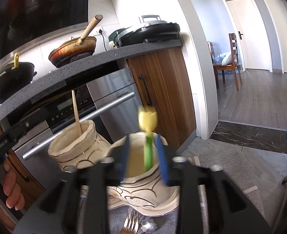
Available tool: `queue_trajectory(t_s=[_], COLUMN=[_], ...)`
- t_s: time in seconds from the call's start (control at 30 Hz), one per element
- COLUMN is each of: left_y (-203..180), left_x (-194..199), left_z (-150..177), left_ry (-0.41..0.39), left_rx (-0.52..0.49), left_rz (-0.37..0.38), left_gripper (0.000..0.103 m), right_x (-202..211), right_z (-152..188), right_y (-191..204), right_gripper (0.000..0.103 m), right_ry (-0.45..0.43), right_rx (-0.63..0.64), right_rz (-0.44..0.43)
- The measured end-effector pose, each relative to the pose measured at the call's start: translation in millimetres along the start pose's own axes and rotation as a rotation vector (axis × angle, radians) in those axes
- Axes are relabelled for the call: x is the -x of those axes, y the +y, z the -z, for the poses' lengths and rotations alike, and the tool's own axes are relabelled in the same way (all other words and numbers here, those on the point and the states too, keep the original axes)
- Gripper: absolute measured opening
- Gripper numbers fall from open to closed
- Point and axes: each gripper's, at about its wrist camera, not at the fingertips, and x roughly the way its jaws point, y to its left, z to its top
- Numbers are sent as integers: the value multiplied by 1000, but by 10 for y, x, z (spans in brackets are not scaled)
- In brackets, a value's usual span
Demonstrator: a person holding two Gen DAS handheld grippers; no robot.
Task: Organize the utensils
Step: 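Drop the chopstick into the tall pot while the right tool inserts the green utensil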
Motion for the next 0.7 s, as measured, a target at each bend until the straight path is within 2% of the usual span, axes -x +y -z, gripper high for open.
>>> queue_trajectory(t_s=[0.07, 0.13, 0.17, 0.23, 0.27, 0.33, 0.37, 0.43, 0.47, 0.6, 0.7], left_y=[32, 55, 69, 103, 115, 132, 138, 149, 152, 185, 235], left_x=[51, 108, 138, 209, 245, 322, 356, 446, 491, 632, 690], left_z=[31, 60, 78, 127, 155, 221, 242, 290, 312, 385, 469], left_ry=[8, 14, 17, 24, 28, 35, 36, 32, 27, 31, 69], left_rx=[12, 14, 15, 24, 27, 28, 27, 27, 26, 35, 56], left_rz=[-3, -14, -19, -25, -30, -51, -58, -74, -83, -99, -101], left_gripper=[23, 28, 31, 46, 50, 68, 72, 87, 89, 95, 95], right_x=[47, 87, 131, 217, 261, 341, 406, 510, 558, 752, 853], right_z=[-9, -24, -25, -28, -22, -13, 5, 31, 47, 121, 166], right_y=[5, 8, 0, -1, 4, 14, 22, 37, 39, 67, 74], right_gripper=[39, 48, 56, 62, 69, 77, 83, 94, 98, 98, 98], right_ry=[-13, -23, -31, -44, -46, -51, -55, -60, -65, -72, -58], right_rx=[6, 4, -4, -14, -14, -14, -15, -17, -19, -19, -20], right_rz=[18, 19, 18, 14, 16, 14, 4, 0, -2, 6, 16])
